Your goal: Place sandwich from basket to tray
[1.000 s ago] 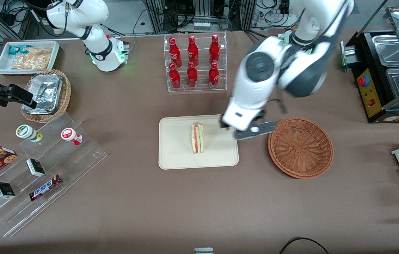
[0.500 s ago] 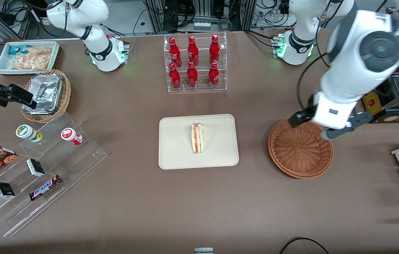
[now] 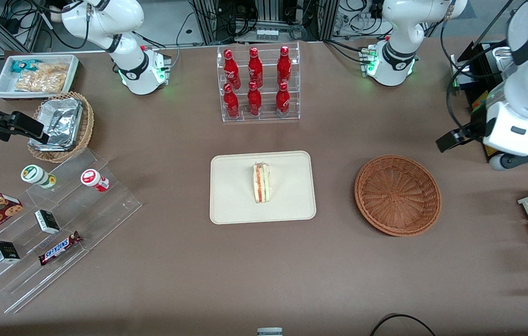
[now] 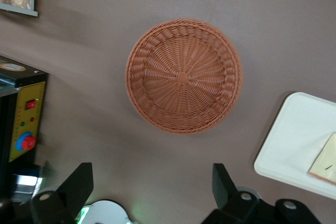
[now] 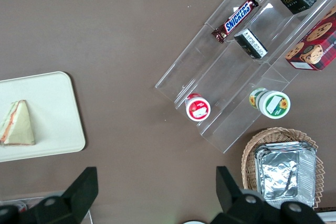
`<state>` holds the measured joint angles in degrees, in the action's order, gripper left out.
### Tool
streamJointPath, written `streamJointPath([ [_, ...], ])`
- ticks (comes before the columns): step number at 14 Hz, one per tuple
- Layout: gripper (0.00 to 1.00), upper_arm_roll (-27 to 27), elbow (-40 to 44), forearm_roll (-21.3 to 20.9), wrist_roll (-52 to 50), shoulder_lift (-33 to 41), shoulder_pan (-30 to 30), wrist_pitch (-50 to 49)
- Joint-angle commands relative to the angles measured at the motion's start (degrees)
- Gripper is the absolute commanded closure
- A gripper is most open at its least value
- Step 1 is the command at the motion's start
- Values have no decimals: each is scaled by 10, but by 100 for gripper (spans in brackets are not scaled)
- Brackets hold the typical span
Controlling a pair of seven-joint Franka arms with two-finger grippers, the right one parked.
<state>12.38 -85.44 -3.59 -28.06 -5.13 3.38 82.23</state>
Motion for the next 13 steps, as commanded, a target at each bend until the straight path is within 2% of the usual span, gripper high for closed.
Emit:
streamJointPath([
  [1,0,6,-18,11,60,28,31,-15],
  [8,0,4,-19,13,179,57,81,-54],
  [13,0,-5,-2,36,186,52,77,-52],
])
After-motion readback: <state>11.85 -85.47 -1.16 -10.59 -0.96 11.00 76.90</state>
